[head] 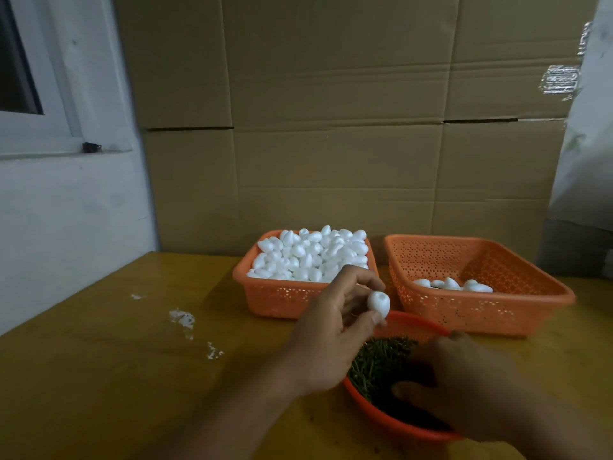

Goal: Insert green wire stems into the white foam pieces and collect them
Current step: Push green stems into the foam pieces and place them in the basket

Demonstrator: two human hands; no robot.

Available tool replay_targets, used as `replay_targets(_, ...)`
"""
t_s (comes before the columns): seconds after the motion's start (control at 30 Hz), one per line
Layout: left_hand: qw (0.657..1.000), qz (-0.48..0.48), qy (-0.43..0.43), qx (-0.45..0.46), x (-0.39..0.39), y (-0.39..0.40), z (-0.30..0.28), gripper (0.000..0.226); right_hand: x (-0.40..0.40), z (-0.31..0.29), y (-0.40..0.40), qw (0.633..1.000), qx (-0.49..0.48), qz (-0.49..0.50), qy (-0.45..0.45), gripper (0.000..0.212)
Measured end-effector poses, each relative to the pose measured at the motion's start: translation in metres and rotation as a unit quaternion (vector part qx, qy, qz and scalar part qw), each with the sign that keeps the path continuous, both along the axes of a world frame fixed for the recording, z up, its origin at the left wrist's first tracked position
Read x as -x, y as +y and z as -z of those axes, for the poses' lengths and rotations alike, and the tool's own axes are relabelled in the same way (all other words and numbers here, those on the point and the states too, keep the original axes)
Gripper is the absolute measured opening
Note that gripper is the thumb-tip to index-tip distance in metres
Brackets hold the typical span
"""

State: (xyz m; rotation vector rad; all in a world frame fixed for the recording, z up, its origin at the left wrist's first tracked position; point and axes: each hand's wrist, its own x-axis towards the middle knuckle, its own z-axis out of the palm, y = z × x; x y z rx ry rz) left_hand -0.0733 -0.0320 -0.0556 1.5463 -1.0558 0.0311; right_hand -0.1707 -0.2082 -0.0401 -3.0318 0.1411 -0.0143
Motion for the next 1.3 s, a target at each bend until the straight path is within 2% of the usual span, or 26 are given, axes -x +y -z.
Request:
replay_targets(0.17, 1.000, -0.007, -0.010, -0.027, 0.005, -0.004, 0.002, 0.025, -0.005, 0.003, 0.006, 1.000, 0.014, -0.013, 0.020, 0.025)
replay_targets(0.37, 0.995, 0.055, 0.077, 0.001, 0.008, -0.002, -0.001, 0.040, -0.007, 0.004, 0.006, 1.000, 0.006, 0.000, 0.004, 0.019)
replay_targets(0.47, 0.993, 0.050, 0.104, 0.019, 0.009, -0.003, 0.000, 0.029, -0.007, 0.005, 0.004, 1.000, -0.006, -0.009, 0.007, 0.024)
replay_targets(0.63, 0.985, 0.038, 0.158, 0.054, 0.011, -0.008, -0.001, 0.017, -0.012, 0.007, 0.003, 0.999, -0.042, -0.014, -0.003, 0.020)
replay_targets(0.8, 0.964, 0.053, 0.244, 0.090, 0.012, -0.009, 0.000, 0.026, -0.012, 0.012, 0.001, 0.998, -0.056, -0.015, -0.036, 0.018)
replay_targets(0.97, 0.940, 0.089, 0.305, 0.121, 0.014, -0.007, -0.006, 0.039, -0.012, 0.013, -0.001, 0.990, -0.099, 0.001, -0.097, 0.005)
replay_targets(1.13, 0.916, 0.100, 0.365, 0.132, 0.014, -0.005, -0.010, 0.029, -0.010, 0.015, -0.002, 0.964, -0.153, -0.017, -0.217, 0.006)
replay_targets(1.3, 0.903, 0.078, 0.405, 0.115, 0.014, -0.003, -0.013, 0.033, -0.005, 0.009, 0.002, 0.887, -0.320, -0.022, -0.333, 0.011)
